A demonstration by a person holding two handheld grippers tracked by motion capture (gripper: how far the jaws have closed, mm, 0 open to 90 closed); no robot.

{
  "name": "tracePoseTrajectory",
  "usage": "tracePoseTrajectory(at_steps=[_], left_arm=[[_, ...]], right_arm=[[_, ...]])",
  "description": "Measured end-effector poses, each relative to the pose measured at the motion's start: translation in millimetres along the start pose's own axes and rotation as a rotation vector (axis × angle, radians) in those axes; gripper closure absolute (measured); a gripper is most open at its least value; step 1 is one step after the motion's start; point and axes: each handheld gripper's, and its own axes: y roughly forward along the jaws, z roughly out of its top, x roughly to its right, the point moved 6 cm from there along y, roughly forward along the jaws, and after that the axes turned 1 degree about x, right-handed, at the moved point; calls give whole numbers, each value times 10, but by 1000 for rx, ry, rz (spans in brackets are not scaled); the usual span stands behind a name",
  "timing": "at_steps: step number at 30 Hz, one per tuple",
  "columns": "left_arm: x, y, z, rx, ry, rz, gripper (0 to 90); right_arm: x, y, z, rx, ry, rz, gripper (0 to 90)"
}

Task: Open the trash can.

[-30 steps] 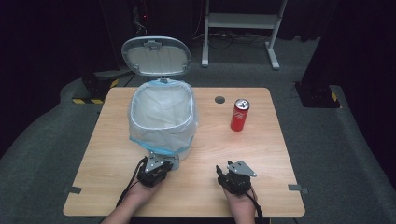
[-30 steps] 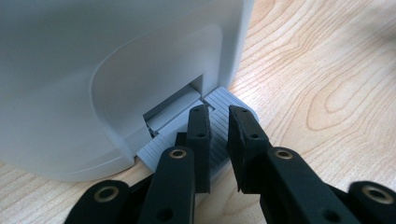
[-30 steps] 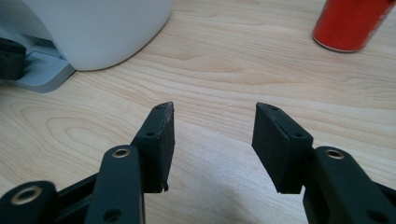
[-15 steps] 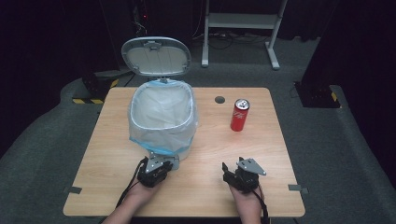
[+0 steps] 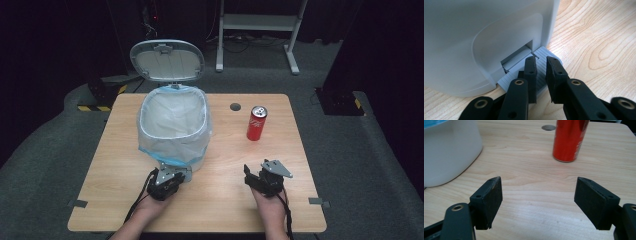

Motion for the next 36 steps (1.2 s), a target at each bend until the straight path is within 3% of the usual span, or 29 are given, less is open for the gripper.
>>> tracePoseTrajectory(at_steps=[12,17,22,36], left_arm=[[-2,0,0,0,0,-2,785],[-1,0,1,-1,-1,0,786],[0,1,1,0,0,-1,786],[-9,2,2,2,-13,-11,786]], right_arm=[[198,217,311,14,22,-69,212],[314,364,479,14,65,-89,196],[393,472,604,24,74,-106,195],[449,765,768,11,96,-122,157]])
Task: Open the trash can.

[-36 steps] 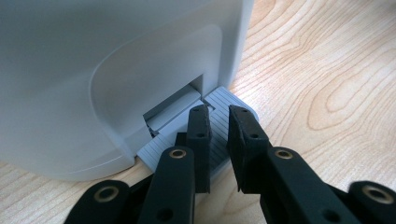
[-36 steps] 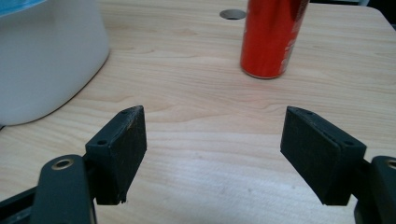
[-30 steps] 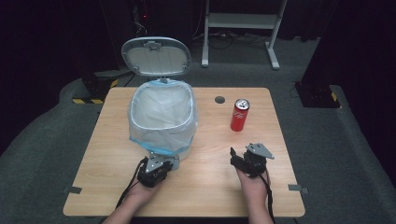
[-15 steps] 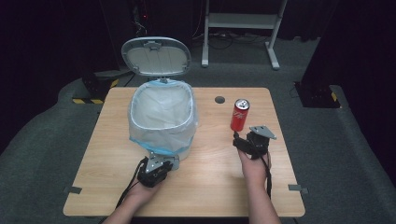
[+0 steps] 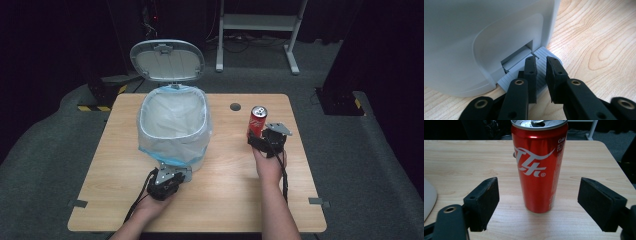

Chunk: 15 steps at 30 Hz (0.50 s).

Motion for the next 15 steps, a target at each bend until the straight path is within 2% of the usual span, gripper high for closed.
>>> tracePoseTrajectory(at_steps=[3,6,9,15], left_arm=[[-1,-1,-1,-1,6,2,786],[0,-2,0,-1,8,6,786],[0,-1,0,-3,8,4,786],[1,-2,0,-5,9,8,786]], right_arm=[[39,42,21,13,11,-8,161],[80,94,39,-13,18,-23,146],[67,129,99,-7,-11,-25,142],[23,196,230,5,-18,-22,143]])
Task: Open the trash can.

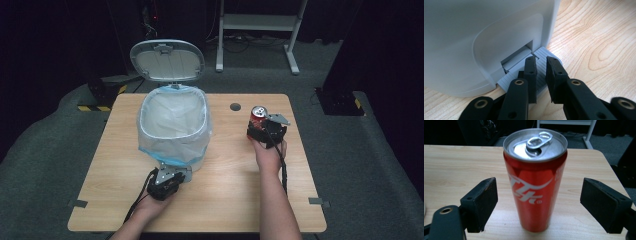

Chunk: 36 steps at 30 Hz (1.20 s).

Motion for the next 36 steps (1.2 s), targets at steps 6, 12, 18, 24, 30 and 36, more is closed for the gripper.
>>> tracePoseTrajectory(at_steps=[6,12,18,24,30,36], left_arm=[[-2,2,1,3,-9,-10,784],[-5,1,0,2,-9,-12,784],[-7,0,-1,1,-10,-14,784],[-7,-1,-1,0,-10,-14,784],[-9,0,-1,2,-12,-15,785],[-9,0,-1,1,-12,-15,786]], right_arm=[[6,132,73,-5,13,-12,145],[-17,220,104,-2,15,-6,153],[-54,302,73,-19,0,-9,269],[-93,271,72,0,-27,-25,337],[-135,99,133,48,-42,-9,338],[-176,-114,128,91,-54,16,338]])
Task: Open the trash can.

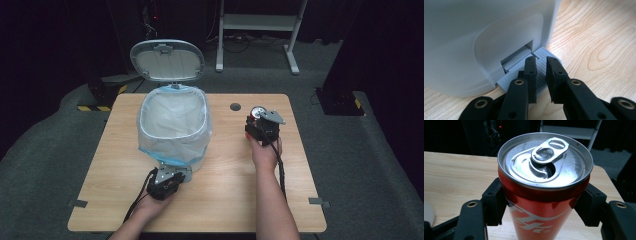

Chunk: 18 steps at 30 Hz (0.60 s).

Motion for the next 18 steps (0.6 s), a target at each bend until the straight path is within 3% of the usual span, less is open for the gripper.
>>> tracePoseTrajectory(at_steps=[8,18], left_arm=[[0,4,3,6,-10,-4,788],[-1,4,3,6,-12,-5,790]], right_arm=[[-45,-331,-72,44,-15,23,338],[-96,-622,-149,81,-18,49,338]])
